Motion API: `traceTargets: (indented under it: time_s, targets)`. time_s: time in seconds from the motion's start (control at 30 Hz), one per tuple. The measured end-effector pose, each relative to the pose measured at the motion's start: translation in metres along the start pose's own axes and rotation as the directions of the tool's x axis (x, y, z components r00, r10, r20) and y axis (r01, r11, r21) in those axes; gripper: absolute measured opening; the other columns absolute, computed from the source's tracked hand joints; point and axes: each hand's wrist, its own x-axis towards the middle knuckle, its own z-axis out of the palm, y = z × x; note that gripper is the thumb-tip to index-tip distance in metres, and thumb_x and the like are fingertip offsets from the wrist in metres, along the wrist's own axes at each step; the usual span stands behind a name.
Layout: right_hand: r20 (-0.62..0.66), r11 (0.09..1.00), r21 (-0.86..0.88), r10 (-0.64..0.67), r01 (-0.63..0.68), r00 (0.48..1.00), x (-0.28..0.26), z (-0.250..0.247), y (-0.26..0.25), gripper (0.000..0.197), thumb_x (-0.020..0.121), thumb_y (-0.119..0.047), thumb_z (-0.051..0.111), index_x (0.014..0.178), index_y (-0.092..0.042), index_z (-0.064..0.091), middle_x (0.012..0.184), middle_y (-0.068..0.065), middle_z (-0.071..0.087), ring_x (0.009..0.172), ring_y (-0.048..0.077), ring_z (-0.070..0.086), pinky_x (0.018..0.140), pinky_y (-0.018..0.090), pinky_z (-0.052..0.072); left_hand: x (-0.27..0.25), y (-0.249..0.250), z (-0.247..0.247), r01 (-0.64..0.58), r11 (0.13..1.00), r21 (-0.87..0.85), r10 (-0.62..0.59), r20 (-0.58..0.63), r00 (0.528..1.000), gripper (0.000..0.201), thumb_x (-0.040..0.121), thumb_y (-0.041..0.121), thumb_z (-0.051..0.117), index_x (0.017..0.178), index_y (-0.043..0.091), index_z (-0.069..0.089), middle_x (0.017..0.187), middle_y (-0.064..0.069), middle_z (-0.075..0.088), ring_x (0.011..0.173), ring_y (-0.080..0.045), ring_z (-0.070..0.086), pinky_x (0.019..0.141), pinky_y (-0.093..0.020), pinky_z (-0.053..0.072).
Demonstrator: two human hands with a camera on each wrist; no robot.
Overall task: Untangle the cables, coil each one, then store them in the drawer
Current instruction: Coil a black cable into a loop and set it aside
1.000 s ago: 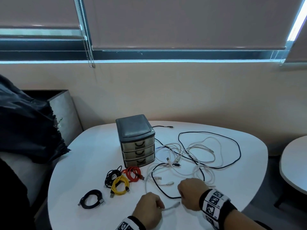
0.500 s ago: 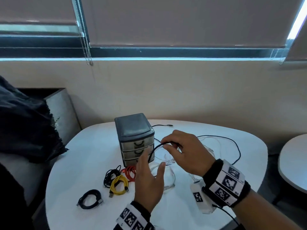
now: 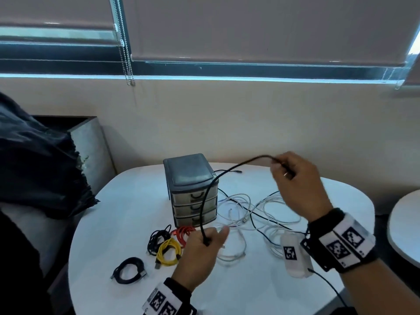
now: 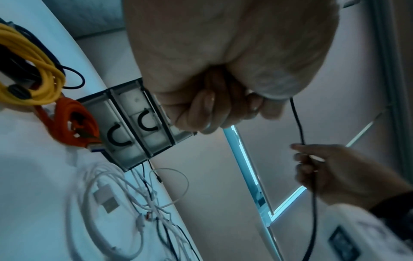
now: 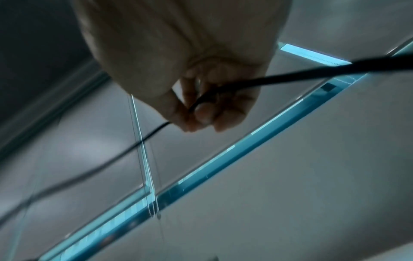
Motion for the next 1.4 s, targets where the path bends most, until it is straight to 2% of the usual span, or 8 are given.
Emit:
traceTargets:
  time_s: [0.1, 0.23, 0.4, 0.63, 0.8, 1.0, 1.17, 1.4]
  targets:
    - [0.27, 0.997, 0.018, 0.063, -0.07, 0.961, -0.024, 0.019, 0.009, 0.014, 0.088, -0.014, 0.066, 0.086, -0.028, 0.065, 0.061, -0.004, 0.06, 0.051, 0.007, 0.047, 0.058, 0.026, 0.042, -0.006, 0.012, 0.002, -0.016, 0.986, -0.167, 0.037, 0.122, 0.992, 0.055, 0.087, 0.056, 0.058, 0.062, 0.015, 0.032, 0.061, 0.001, 0.021, 0.054, -0.014, 0.019, 0.052, -0.023, 0.021]
    - [0.352, 0.999, 0.022, 0.037, -0.048, 0.935, -0.037, 0.027, 0.005, 0.014, 0.087, -0.021, 0.071, 0.092, -0.032, 0.064, 0.064, -0.011, 0.059, 0.049, 0.005, 0.046, 0.056, 0.018, 0.039, -0.005, 0.023, 0.0, 0.094, 0.96, -0.262, -0.029, 0.243, 0.97, 0.047, 0.082, 0.052, 0.047, 0.069, 0.008, 0.037, 0.061, 0.001, 0.023, 0.055, -0.015, 0.015, 0.05, -0.025, 0.019]
    - [0.495, 0.93, -0.229, -0.143, 0.287, 0.857, -0.044, 0.025, -0.011, 0.043, 0.082, -0.043, 0.069, 0.122, -0.038, 0.052, 0.102, -0.02, 0.058, 0.079, 0.003, 0.052, 0.076, 0.02, 0.044, -0.001, 0.017, -0.003, 0.184, 0.981, -0.055, -0.161, 0.29, 0.943, 0.051, 0.105, 0.046, 0.033, 0.065, 0.016, 0.041, 0.057, -0.001, 0.025, 0.051, -0.015, 0.019, 0.048, -0.021, 0.021]
    - [0.526, 0.676, -0.451, -0.325, 0.582, 0.786, -0.06, 0.038, -0.023, 0.07, 0.071, -0.043, 0.075, 0.133, -0.024, 0.049, 0.135, 0.003, 0.055, 0.123, 0.027, 0.051, 0.103, 0.051, 0.043, -0.007, 0.011, 0.011, 0.177, 0.928, 0.327, -0.316, 0.443, 0.839, 0.059, 0.104, 0.052, 0.033, 0.053, 0.023, 0.037, 0.053, 0.004, 0.034, 0.051, -0.012, 0.029, 0.059, -0.027, 0.029]
    - [0.592, 0.654, -0.449, -0.292, 0.608, 0.751, -0.068, 0.043, -0.012, 0.053, 0.071, -0.043, 0.067, 0.121, -0.029, 0.057, 0.111, -0.005, 0.067, 0.106, 0.021, 0.062, 0.102, 0.054, 0.044, -0.01, 0.0, 0.012, 0.179, 0.927, 0.33, -0.306, 0.39, 0.868, 0.054, 0.105, 0.047, 0.035, 0.056, 0.025, 0.033, 0.053, 0.009, 0.03, 0.051, -0.009, 0.025, 0.063, -0.032, 0.025]
    - [0.72, 0.896, -0.219, -0.119, 0.387, 0.683, -0.069, 0.041, -0.011, 0.021, 0.081, -0.03, 0.06, 0.1, -0.034, 0.067, 0.077, -0.018, 0.06, 0.07, -0.005, 0.053, 0.078, 0.02, 0.043, -0.01, 0.005, 0.008, 0.269, 0.963, 0.009, -0.242, 0.461, 0.854, 0.041, 0.079, 0.033, 0.07, 0.061, 0.018, 0.035, 0.055, 0.005, 0.026, 0.05, -0.011, 0.022, 0.051, -0.023, 0.019]
    - [0.775, 0.992, 0.025, -0.095, 0.121, 0.625, -0.059, 0.033, -0.01, 0.01, 0.09, -0.022, 0.066, 0.095, -0.028, 0.072, 0.072, -0.017, 0.063, 0.068, -0.002, 0.055, 0.065, 0.011, 0.039, -0.01, 0.004, -0.001, 0.502, 0.779, -0.377, -0.313, 0.46, 0.831, 0.026, 0.064, 0.037, 0.065, 0.058, 0.02, 0.045, 0.057, 0.005, 0.026, 0.05, -0.009, 0.015, 0.048, -0.022, 0.01]
    - [0.566, 0.994, 0.111, -0.058, -0.006, 0.823, -0.051, 0.041, 0.011, 0.017, 0.095, -0.023, 0.063, 0.088, -0.017, 0.077, 0.061, -0.01, 0.062, 0.054, 0.002, 0.051, 0.058, 0.017, 0.04, -0.003, 0.04, -0.02, 0.308, 0.706, -0.638, -0.187, 0.252, 0.95, 0.028, 0.095, 0.028, 0.056, 0.073, 0.012, 0.056, 0.059, 0.001, 0.028, 0.048, -0.01, 0.025, 0.043, -0.02, 0.028]
